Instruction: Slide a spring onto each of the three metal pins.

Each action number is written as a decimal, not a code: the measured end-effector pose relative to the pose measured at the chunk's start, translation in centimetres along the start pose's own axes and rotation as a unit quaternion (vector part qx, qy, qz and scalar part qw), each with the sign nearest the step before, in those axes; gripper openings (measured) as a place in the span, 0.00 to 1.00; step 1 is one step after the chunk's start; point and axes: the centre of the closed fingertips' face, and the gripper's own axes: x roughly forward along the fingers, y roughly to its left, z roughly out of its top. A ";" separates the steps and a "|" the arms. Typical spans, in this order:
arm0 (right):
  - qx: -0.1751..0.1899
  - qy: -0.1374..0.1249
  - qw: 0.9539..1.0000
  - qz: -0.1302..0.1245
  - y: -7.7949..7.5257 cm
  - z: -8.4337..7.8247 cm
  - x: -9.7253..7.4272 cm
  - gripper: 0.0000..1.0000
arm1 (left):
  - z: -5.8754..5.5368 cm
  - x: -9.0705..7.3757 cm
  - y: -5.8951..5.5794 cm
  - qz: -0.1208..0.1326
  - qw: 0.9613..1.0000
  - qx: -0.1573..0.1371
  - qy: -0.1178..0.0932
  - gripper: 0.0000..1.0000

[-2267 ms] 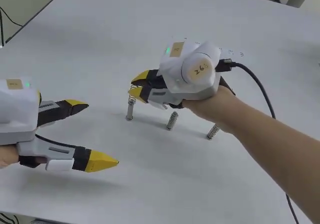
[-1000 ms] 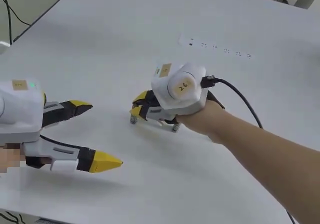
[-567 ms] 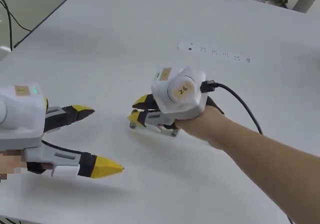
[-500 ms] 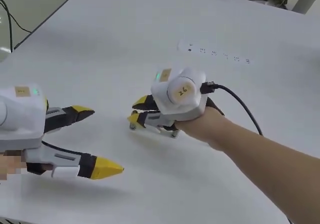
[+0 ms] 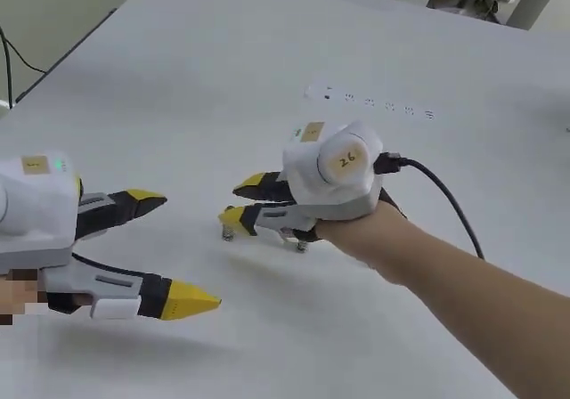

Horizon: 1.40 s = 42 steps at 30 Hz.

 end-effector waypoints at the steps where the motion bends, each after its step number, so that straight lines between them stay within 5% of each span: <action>1: 0.006 -0.004 1.000 -0.001 0.0 0.0 -0.2 0.21 | 0.0 0.0 0.0 0.000 1.000 0.001 0.001 0.96; 24: 0.063 -0.053 0.996 -0.031 0.1 -1.8 -5.8 0.45 | 1.9 1.0 -0.6 -0.017 1.000 0.013 -0.015 0.98; 42: 0.123 -0.109 0.984 -0.065 0.0 -5.4 -12.0 0.67 | 2.5 1.5 -1.3 -0.026 0.999 0.018 -0.021 0.98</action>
